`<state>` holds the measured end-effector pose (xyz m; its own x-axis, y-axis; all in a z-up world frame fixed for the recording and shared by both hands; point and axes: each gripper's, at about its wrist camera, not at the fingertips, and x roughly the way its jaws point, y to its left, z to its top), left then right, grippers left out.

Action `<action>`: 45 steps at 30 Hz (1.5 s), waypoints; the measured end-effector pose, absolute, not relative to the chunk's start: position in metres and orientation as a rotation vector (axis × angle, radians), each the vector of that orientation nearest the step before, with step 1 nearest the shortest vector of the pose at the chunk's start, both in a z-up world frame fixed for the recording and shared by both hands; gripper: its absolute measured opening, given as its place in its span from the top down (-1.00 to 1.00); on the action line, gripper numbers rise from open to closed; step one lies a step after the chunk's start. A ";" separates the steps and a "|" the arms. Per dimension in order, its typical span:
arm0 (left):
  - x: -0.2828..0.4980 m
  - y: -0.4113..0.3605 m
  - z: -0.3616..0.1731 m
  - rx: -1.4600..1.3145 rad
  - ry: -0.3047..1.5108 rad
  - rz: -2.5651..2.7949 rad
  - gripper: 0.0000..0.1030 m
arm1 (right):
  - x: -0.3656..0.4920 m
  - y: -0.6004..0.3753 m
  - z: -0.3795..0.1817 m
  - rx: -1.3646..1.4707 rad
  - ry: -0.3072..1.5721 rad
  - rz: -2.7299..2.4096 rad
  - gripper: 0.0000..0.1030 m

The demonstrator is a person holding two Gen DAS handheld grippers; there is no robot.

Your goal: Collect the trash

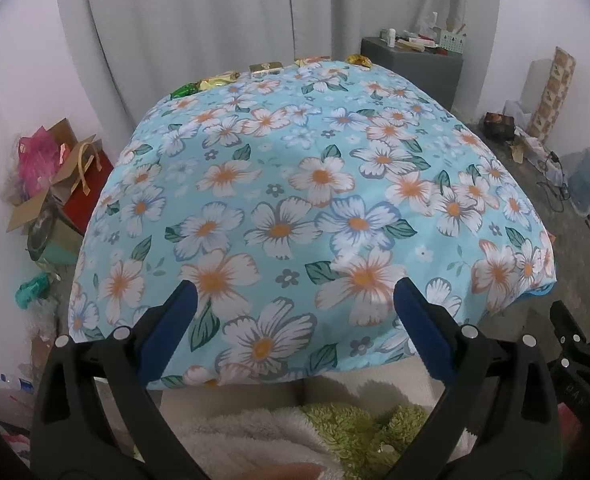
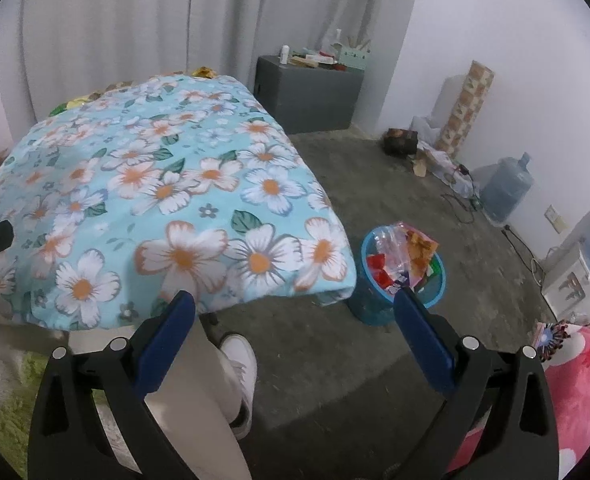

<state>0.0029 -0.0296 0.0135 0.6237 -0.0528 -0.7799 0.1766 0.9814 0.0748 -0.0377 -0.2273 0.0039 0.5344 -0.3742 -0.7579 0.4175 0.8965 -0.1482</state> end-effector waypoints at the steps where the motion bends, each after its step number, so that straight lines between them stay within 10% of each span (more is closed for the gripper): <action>1: 0.003 -0.029 0.013 0.148 0.889 -0.134 -0.83 | -0.038 -0.229 0.004 0.055 0.890 -0.473 -0.88; 45: -0.002 -0.024 0.017 0.133 0.891 -0.122 -0.83 | -0.044 -0.231 0.009 0.061 0.866 -0.492 -0.88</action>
